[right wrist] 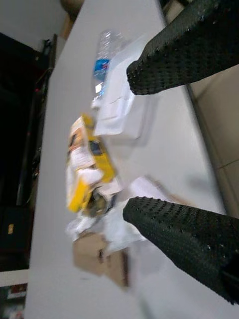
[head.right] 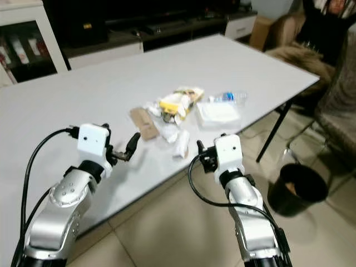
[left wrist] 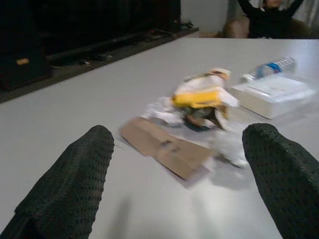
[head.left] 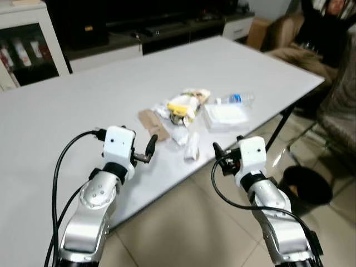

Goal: Picking trash to rubbish bin

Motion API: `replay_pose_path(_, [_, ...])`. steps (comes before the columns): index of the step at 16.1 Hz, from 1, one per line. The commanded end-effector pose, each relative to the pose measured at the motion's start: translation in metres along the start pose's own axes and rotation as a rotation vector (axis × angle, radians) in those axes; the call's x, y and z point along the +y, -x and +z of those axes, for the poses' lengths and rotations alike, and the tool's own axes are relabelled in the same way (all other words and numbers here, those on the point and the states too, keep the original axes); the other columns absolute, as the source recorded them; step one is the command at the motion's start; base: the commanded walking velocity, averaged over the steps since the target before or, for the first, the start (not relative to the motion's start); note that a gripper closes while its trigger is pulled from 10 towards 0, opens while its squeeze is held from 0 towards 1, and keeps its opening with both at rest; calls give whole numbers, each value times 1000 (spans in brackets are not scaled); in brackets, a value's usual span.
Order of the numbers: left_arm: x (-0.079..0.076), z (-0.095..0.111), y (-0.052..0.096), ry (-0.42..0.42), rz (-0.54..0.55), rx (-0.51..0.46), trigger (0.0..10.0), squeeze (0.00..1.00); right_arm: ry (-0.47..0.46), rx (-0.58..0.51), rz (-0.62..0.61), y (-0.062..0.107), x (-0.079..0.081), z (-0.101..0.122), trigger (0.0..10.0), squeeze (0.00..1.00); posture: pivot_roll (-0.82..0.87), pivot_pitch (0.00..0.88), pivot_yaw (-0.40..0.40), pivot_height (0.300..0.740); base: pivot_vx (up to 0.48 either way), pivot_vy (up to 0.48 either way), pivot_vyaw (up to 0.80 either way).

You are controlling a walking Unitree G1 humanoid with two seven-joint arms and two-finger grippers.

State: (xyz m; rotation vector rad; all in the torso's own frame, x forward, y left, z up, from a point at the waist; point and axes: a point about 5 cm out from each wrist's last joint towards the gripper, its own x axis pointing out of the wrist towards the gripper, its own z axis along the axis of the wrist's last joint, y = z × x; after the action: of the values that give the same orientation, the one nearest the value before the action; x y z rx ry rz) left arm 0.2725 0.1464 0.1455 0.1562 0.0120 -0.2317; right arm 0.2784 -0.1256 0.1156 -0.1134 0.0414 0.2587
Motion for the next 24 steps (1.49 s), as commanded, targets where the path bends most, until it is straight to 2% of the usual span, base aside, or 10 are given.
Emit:
replay_pose_path(1, [6,-4,1,4,30,12,10000,0,3,30,15,-6,6,0,10000,0,-120,0,-40,740,356,0,0])
replay_pose_path(5, [4,-6,4,7,43,20,10000,0,-29,49,52,-20,-3,9,10000,0,-118,0,-64,740,353,0,0])
replay_pose_path(6, [5,-7,5,15,49,25,10000,0,-47,79,88,-23,-3,7,10000,247,-122,0,-62,740,0,0,0])
replay_pose_path(7, [5,-7,7,19,35,30,10000,0,-62,112,121,-23,-3,5,10000,1000,-118,1,-61,740,0,0,0])
replay_pose_path(10, [4,-3,10,-35,-58,17,10000,0,-128,227,188,-24,3,-1,10000,1000,-92,0,-71,740,0,0,0])
replay_pose_path(12, [-6,7,16,15,-232,-10,10000,0,-157,273,191,-26,4,-8,10000,1000,-87,0,-69,740,0,0,0])
replay_pose_path(16, [-18,14,20,54,-416,-6,10000,0,-45,395,149,-38,3,-25,10000,1000,-89,0,-66,740,0,0,0])
replay_pose_path(22, [-16,11,17,17,-393,6,10000,0,-23,412,166,-60,9,-34,10000,1000,-93,0,-63,740,0,0,0])
replay_pose_path(23, [-16,12,16,14,-397,6,10000,0,-39,439,184,-62,11,-40,10000,796,-94,0,-57,740,0,0,0])
replay_pose_path(24, [-16,14,14,8,-399,0,10000,0,-103,454,205,-62,13,-46,10000,0,-87,0,-57,740,0,0,0])
